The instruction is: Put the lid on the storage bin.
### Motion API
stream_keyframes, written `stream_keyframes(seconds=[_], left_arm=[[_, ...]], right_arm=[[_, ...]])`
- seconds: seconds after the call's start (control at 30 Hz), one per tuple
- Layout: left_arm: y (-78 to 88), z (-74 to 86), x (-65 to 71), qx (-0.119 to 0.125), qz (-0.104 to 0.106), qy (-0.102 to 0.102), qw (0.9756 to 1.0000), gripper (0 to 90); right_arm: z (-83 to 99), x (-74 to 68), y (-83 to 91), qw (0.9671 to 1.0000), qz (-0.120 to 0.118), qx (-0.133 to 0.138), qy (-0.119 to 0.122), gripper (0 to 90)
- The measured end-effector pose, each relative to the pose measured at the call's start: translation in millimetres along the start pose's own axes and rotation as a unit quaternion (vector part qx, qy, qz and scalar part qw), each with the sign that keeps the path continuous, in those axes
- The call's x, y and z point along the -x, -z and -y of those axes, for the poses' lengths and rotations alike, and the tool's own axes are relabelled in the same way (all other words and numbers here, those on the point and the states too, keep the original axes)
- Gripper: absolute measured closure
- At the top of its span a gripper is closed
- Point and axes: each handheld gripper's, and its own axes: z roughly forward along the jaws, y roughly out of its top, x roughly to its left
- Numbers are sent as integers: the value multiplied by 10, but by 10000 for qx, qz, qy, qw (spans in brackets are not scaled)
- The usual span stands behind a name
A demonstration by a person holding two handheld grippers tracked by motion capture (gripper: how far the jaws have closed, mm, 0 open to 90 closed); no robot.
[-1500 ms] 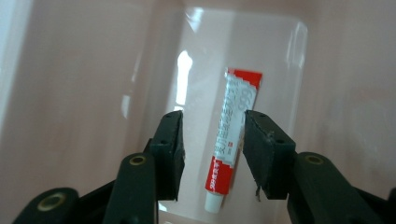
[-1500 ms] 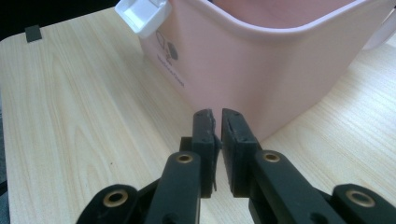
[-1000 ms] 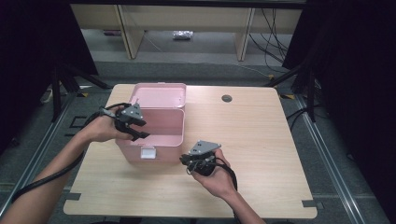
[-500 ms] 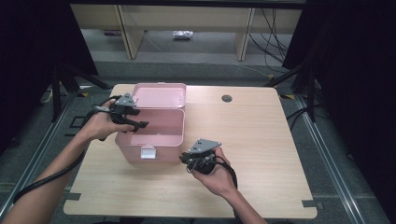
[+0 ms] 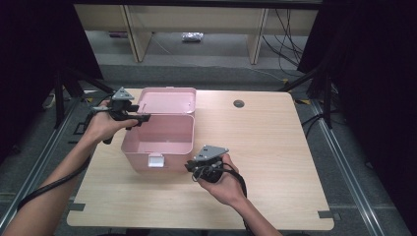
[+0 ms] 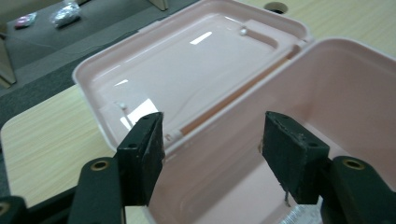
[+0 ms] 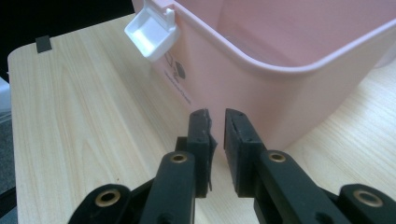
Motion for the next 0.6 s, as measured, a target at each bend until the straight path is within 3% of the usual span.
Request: stream_keyframes(seconds=[0.3,0.33,0.4,0.5,0.53,0.57,0.6], left_arm=[[-50,-15,-187,30,-306,548,9980,416],[-61,-15,-202,39,-340,614,9975,419],[-73,-18,-234,18,-372,681,9970,423],[-95,-25,-264,16,-473,773,9959,430],[-83,-30,-285,-113,-510,666,9964,432],[-111,-32,-272,23,-555,824,9951,433],[-99,-37,-294,-104,-543,730,9958,435]], right_arm=[[-86,-109,-82,9999,-58,76,61,824],[-102,-99,-81,9998,-87,39,192,825],[-118,-132,-79,9999,-111,-5,68,825],[-149,-137,-84,9999,-109,10,124,828],[-155,-146,-101,9999,-107,91,92,828],[-171,-140,-92,9998,-135,30,146,829],[-182,-149,-95,9998,-160,31,118,829]])
